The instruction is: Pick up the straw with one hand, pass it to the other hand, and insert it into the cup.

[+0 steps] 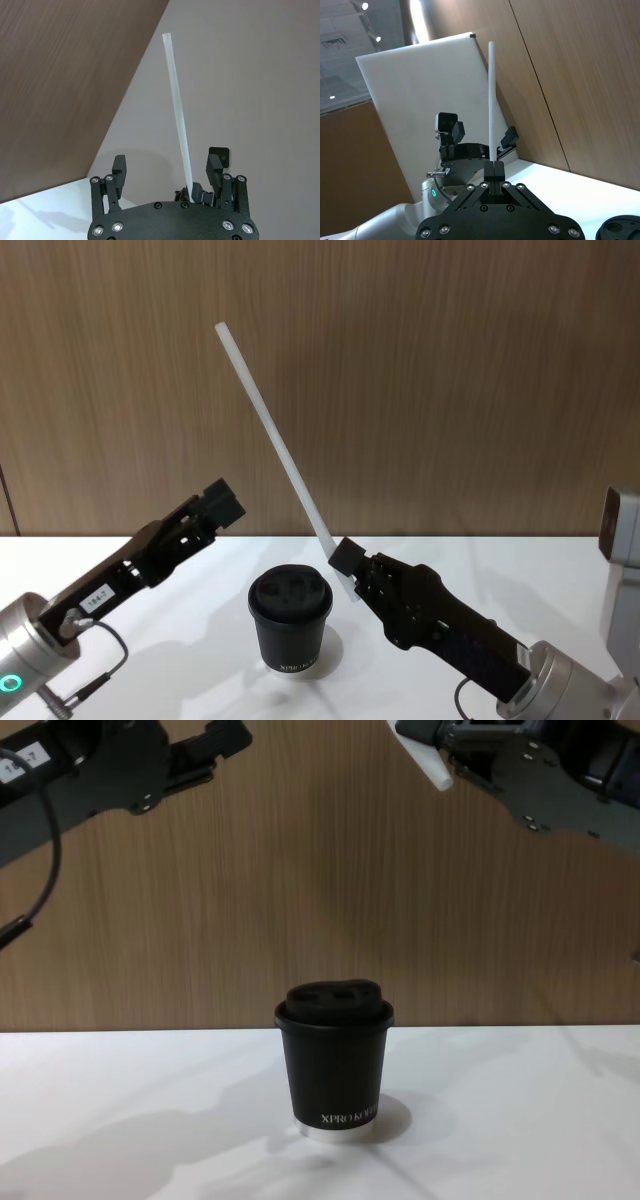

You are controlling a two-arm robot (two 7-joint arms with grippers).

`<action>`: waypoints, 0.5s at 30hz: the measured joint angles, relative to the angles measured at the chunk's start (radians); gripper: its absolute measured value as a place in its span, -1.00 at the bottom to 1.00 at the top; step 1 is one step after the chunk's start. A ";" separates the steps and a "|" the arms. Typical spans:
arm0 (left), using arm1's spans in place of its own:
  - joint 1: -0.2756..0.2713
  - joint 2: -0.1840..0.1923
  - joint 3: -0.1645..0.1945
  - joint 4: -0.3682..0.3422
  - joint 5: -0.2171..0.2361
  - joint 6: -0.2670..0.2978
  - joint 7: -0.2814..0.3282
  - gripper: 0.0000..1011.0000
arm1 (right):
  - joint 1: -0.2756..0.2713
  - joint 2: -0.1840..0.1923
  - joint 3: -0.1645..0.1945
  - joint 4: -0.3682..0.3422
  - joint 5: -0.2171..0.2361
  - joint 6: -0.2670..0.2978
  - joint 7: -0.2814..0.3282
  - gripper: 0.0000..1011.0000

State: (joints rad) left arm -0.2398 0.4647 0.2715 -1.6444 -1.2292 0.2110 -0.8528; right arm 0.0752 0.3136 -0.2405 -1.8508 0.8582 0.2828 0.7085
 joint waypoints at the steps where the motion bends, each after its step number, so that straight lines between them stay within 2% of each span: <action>1: -0.003 -0.003 0.002 0.004 -0.004 0.001 -0.003 0.98 | 0.000 0.000 0.000 0.000 0.000 0.000 0.000 -1.00; 15: -0.062 -0.054 0.044 0.070 -0.045 0.007 -0.046 0.98 | 0.000 0.000 0.000 0.000 0.000 0.000 0.000 -1.00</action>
State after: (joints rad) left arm -0.3020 0.4102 0.3151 -1.5742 -1.2744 0.2177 -0.8989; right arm 0.0752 0.3137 -0.2405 -1.8508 0.8582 0.2828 0.7085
